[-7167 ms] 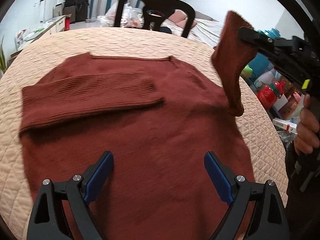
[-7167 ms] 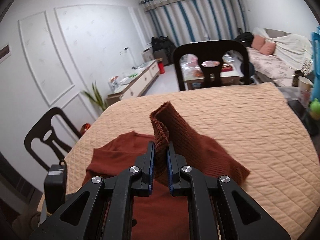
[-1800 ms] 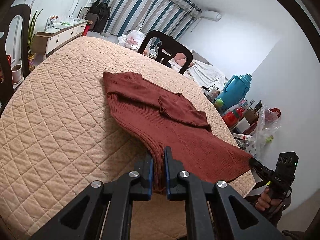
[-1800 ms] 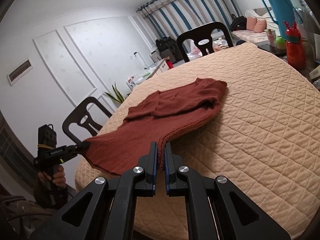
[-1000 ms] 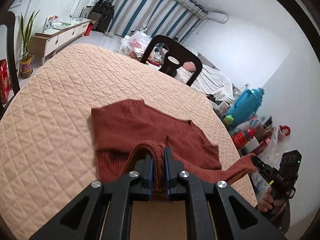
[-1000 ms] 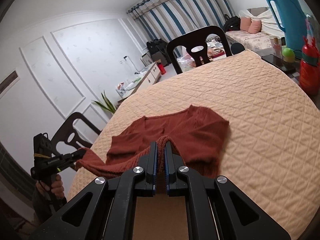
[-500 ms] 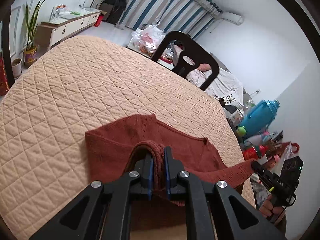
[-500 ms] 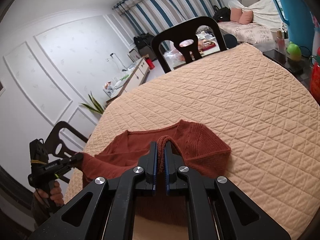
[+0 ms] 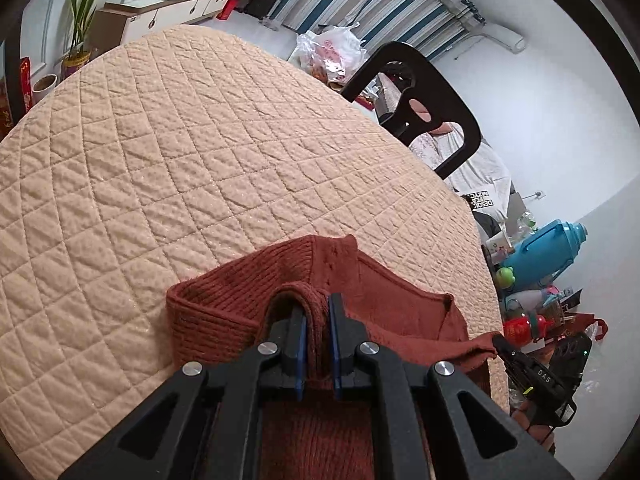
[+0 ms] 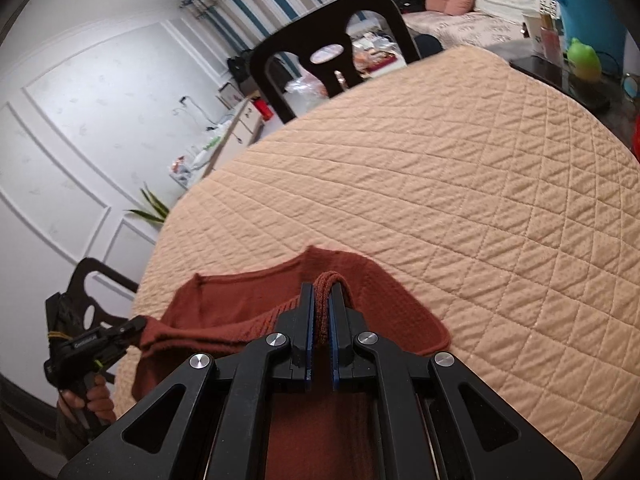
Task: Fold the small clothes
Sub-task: 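Lift the held hem with both tools and fold it over toward the collar, then open both tools and release the folded hem onto the sweater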
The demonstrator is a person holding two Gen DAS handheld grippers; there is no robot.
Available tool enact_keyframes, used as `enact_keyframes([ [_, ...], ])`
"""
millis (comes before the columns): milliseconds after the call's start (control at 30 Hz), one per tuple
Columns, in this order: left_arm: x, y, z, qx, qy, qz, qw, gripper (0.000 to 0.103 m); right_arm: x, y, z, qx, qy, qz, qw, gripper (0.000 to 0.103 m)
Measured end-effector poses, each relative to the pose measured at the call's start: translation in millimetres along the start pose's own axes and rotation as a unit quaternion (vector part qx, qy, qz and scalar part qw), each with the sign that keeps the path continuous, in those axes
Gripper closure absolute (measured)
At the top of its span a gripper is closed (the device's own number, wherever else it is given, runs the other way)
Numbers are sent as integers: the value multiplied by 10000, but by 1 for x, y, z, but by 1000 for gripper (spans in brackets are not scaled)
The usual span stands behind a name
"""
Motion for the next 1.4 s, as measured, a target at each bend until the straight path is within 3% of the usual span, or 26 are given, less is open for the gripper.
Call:
enact_keyframes([
  [333,-9,3,-6,102,23,-56,9999,89,-13,-6,-6,-160,2,168,9997,96],
  [500,-5,-1,-7,-48,-190,-74,9998,59,-17,-3,-6,-117,38,229,9997,95],
  [633,0,-3,-8,-149,-246,-45,9996,50,-13,1,-7,-44,-54,290,9996,88],
  [767,9,-8,-3,-422,-387,-122,9983,46,-8,5,-9,21,-125,379,9992,86],
  [867,18,-10,1,-537,-602,-243,9964,39,-3,10,-9,92,-166,452,9988,84],
  [967,27,-12,7,-748,-752,-285,9940,38,5,18,-6,244,-238,512,9981,84],
  [1200,29,-22,38,-1318,-556,-420,9888,36,15,53,20,885,-139,315,9955,82],
  [1333,25,-28,62,-1677,-387,-477,9839,36,10,78,44,1494,118,381,9880,65],
  [1400,24,-28,71,-1735,-324,-480,9831,36,8,89,54,1785,185,424,9829,65],
])
Point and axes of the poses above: each gripper's, at about its wrist camera, not at the fingertips, and x roughly against the way its jaws point, y to its left, z to its underside, the point moved 1 cm from there along -x, roughly the way its jaws point, and after that the axes turned 13 degrees about x, right-handed, at the moved point
